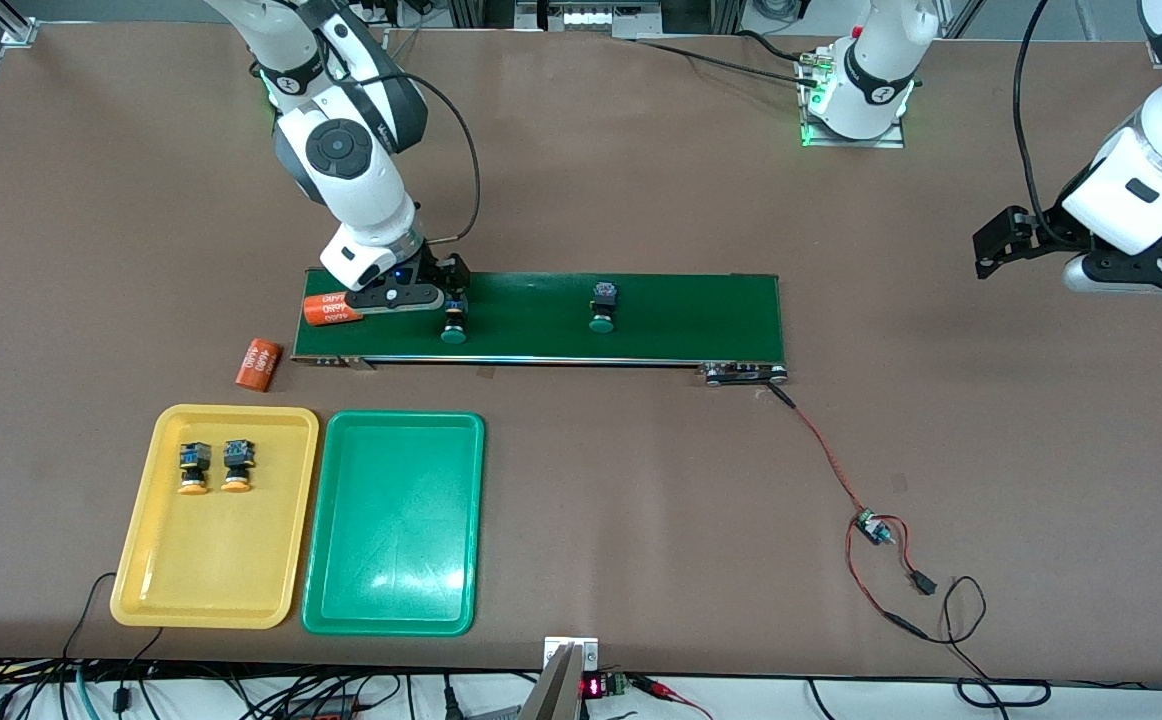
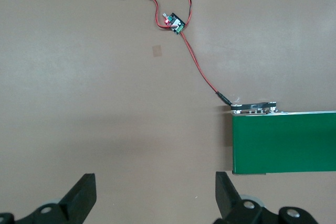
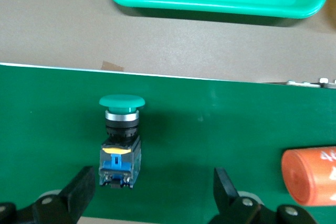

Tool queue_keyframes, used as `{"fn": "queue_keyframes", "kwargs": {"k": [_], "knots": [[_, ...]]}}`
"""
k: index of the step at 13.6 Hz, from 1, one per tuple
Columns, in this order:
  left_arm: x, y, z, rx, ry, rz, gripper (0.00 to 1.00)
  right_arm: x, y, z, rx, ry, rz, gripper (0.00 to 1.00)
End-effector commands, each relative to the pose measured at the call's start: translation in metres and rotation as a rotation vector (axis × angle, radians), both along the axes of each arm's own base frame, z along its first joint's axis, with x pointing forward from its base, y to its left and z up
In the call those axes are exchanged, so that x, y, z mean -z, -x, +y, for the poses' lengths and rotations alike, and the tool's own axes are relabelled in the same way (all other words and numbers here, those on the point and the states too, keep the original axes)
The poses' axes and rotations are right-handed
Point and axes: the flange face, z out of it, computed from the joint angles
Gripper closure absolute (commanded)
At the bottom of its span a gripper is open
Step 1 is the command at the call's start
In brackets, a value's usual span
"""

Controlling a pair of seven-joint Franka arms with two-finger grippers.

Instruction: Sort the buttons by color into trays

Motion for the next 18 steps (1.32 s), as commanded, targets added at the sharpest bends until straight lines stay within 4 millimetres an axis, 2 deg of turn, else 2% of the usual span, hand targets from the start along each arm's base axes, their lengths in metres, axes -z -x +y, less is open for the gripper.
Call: {"fn": "queue_keyframes", "kwargs": {"k": [1, 3, 6, 9, 11, 14, 15, 17, 18], "knots": [[-0.007, -0.004, -0.007, 0.022, 0.021, 0.008, 0.00, 0.012, -0.008, -0.001, -0.017, -0.014, -0.006, 0.00], [-0.005, -0.004, -0.013, 0.033, 0.009, 0.010, 0.00, 0.015, -0.009, -0.001, -0.013, -0.016, -0.002, 0.00], [-0.004, -0.007, 0.006, 0.002, 0.015, 0.012, 0.00, 0.020, -0.011, -0.001, -0.011, -0.021, 0.006, 0.00], [-0.005, -0.006, 0.002, 0.007, 0.017, 0.011, 0.00, 0.027, -0.014, -0.007, -0.010, -0.018, 0.005, 0.05], [-0.006, -0.005, 0.000, 0.011, 0.017, 0.011, 0.00, 0.028, -0.014, -0.007, -0.011, -0.017, 0.006, 0.21], [-0.006, -0.005, -0.004, 0.009, 0.011, 0.008, 0.00, 0.029, -0.016, -0.010, -0.008, -0.014, 0.006, 0.58], [-0.006, -0.005, -0.006, 0.012, 0.012, 0.007, 0.00, 0.029, -0.017, -0.012, -0.005, -0.014, 0.005, 0.67], [-0.004, -0.007, -0.007, 0.011, 0.019, 0.009, 0.00, 0.027, -0.023, -0.018, 0.007, -0.013, 0.000, 0.77], [-0.004, -0.007, -0.007, 0.011, 0.018, 0.009, 0.00, 0.022, -0.029, -0.019, 0.011, -0.014, -0.009, 0.78]]}}
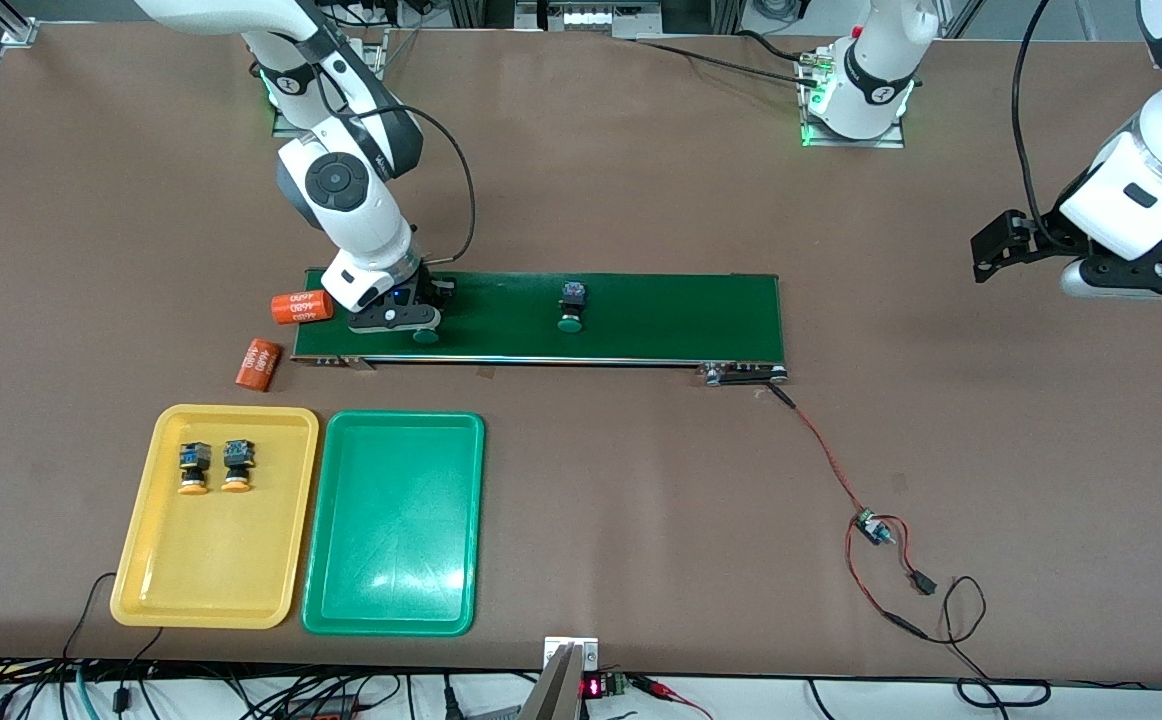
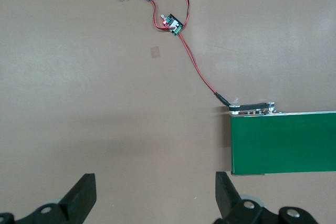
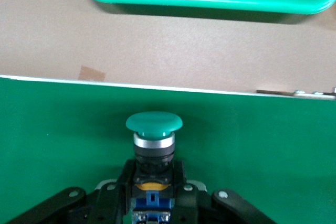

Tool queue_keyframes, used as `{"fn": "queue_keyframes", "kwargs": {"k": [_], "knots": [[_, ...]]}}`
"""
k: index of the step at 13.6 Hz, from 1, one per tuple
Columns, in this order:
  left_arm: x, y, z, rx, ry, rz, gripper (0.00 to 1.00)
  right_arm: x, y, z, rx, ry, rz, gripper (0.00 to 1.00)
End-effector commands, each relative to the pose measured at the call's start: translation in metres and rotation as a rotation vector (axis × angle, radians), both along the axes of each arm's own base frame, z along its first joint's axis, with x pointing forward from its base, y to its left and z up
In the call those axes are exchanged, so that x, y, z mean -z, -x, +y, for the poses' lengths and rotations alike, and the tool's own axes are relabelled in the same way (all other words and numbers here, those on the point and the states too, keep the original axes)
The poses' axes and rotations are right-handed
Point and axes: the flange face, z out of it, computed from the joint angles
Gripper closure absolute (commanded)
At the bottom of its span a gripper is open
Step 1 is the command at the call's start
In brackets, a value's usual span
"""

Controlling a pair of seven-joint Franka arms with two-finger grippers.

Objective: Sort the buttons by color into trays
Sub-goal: 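Grasp the green button on the belt with the right gripper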

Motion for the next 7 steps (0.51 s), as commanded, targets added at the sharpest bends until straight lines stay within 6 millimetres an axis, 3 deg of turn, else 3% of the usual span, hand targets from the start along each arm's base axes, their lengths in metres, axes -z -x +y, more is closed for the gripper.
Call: {"fn": "queue_keyframes", "kwargs": {"k": [1, 3, 6, 7], "knots": [[-0.004, -0.004, -0.003, 0.007, 0.017, 0.006, 0.00, -0.012, -0.019, -0.006, 0.010, -0.007, -0.036, 0.78], [-0.002, -0.004, 0.000, 0.009, 0.009, 0.011, 0.00, -0.030, -0.034, -0.009, 0.020, -0.011, -0.060, 0.78], [0.003, -0.010, 0.019, -0.020, 0.009, 0.014, 0.00, -0.075, -0.079, -0.026, 0.019, 0.030, -0.069, 0.78], [0.004, -0.010, 0.012, -0.010, 0.008, 0.014, 0.00, -0.089, -0.092, -0.033, 0.012, 0.039, -0.069, 0.78]]}}
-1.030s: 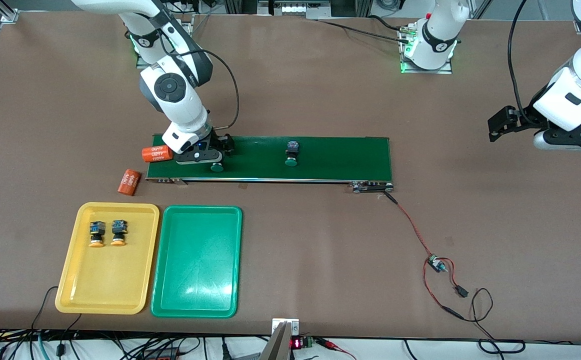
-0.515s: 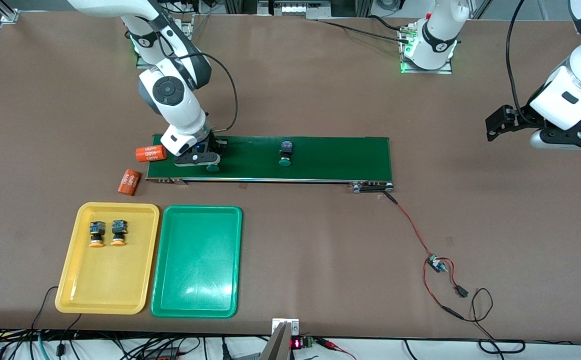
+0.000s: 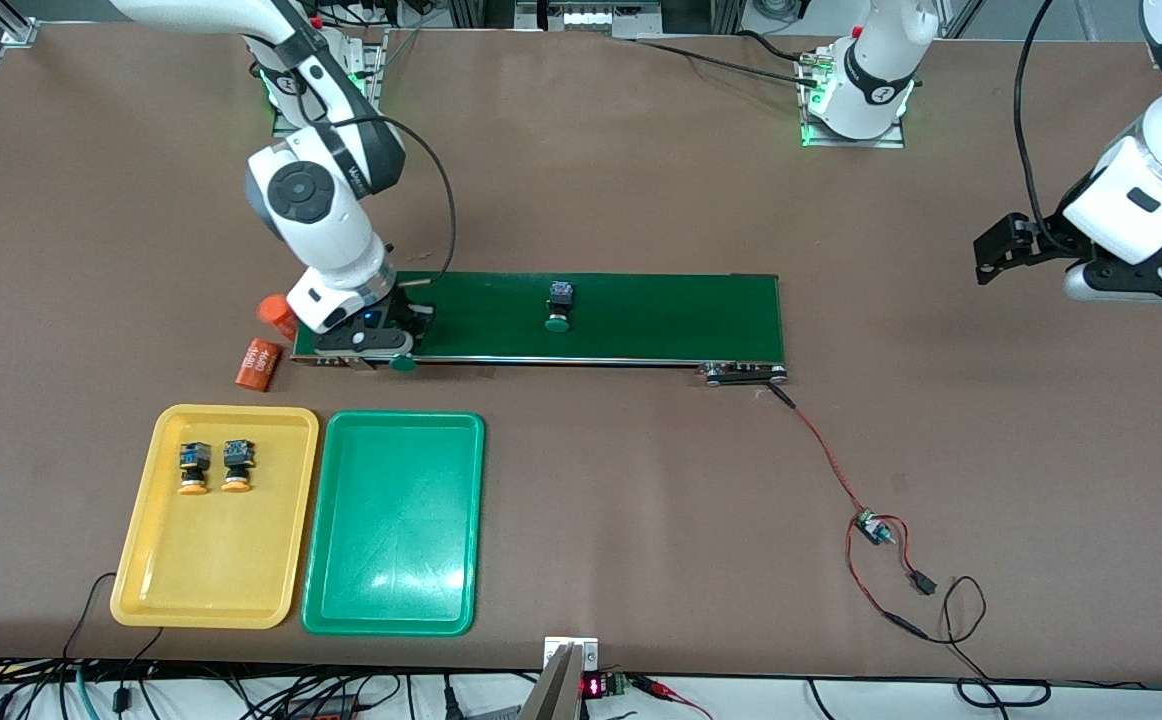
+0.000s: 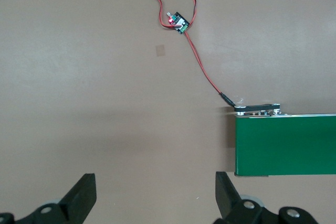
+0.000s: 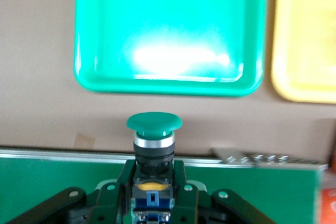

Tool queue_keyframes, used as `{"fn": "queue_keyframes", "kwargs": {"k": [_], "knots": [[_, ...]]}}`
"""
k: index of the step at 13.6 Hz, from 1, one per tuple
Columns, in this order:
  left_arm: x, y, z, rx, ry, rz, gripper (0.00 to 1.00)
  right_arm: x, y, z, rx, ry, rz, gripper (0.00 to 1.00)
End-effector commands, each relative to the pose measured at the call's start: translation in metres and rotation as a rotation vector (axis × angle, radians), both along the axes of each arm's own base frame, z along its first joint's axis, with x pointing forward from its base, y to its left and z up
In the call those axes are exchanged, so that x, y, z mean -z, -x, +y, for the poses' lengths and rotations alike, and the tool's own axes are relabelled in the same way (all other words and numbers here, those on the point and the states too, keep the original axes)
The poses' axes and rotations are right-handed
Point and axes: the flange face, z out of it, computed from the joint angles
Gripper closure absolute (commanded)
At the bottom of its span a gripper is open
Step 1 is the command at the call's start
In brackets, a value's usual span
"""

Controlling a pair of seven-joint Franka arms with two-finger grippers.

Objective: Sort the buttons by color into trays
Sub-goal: 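Grasp the green button on the belt with the right gripper, then carry the green button into the green tray and open the right gripper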

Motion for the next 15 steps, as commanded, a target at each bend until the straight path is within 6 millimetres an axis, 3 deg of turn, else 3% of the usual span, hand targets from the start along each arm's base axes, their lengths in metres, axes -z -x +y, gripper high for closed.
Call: {"fn": "queue_keyframes", "kwargs": {"k": [1, 3, 8, 12, 15], "knots": [[-0.005, -0.003, -0.005, 0.011, 0.009, 0.001, 0.00, -0.025, -0.034, -0.021, -0.019, 0.019, -0.014, 0.78], [-0.005, -0.004, -0.004, 0.017, 0.009, -0.002, 0.00, -0.025, -0.055, -0.039, -0.037, 0.019, -0.029, 0.77], [-0.003, -0.006, -0.005, 0.016, -0.007, -0.005, 0.00, -0.006, -0.087, -0.048, -0.029, 0.004, -0.031, 0.77], [-0.005, -0.006, -0.003, 0.028, -0.028, -0.012, 0.00, 0.021, -0.102, -0.058, -0.052, 0.031, -0.068, 0.76], [-0.004, -0.009, -0.001, 0.024, -0.027, -0.021, 0.00, 0.046, -0.102, -0.058, -0.078, 0.053, -0.060, 0.75]]}}
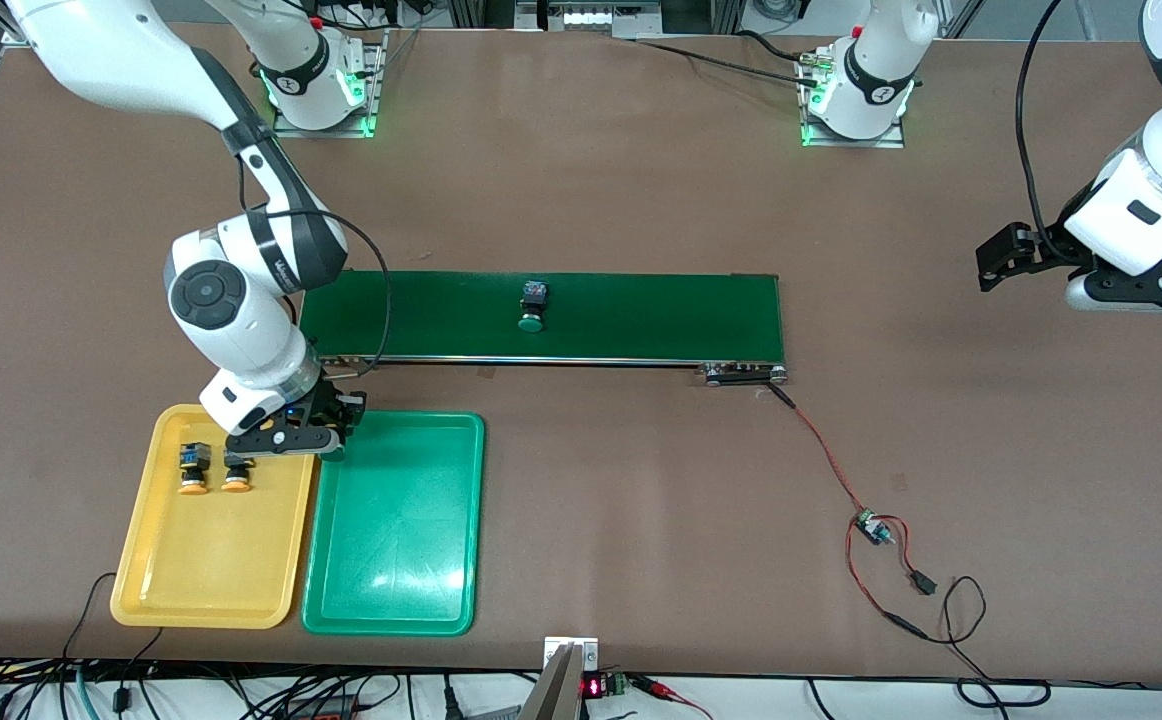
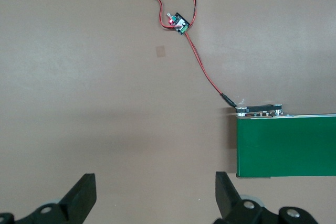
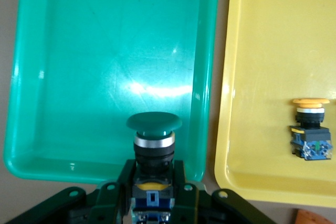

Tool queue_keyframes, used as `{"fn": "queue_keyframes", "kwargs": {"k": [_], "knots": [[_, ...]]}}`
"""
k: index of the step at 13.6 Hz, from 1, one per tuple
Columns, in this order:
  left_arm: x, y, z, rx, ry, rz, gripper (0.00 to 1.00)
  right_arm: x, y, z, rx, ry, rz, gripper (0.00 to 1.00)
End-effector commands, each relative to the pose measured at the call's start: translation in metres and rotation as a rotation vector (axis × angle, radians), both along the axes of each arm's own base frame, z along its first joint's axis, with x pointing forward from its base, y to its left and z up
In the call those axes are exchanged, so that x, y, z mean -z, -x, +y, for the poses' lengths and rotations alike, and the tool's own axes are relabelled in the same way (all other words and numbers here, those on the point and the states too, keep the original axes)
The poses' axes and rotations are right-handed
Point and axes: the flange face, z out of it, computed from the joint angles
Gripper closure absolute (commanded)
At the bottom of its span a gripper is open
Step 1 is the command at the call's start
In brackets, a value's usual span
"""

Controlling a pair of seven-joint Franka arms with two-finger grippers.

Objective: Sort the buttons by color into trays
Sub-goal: 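Carry the green button into the green tray and open the right gripper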

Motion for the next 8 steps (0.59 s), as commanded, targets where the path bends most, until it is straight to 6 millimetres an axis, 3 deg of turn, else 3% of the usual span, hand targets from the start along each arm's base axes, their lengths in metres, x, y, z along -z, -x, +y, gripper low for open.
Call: {"fn": "queue_keyframes", "kwargs": {"k": [1, 5, 8], "knots": [[-0.006, -0.006, 0.003, 0.014, -0.021, -0.020, 0.00, 0.018, -0.009, -0.004, -0.028, 0.028, -0.021, 0.75], [-0.006, -0.005, 0.000, 0.010, -0.021, -0.016, 0.00, 0.053, -0.016, -0.012, -0.032, 0.000, -0.066, 0.74], [-0.006, -0.004, -0.001, 0.008, -0.021, -0.013, 0.00, 0.064, -0.020, -0.014, -0.049, 0.017, -0.079, 0.74]]}}
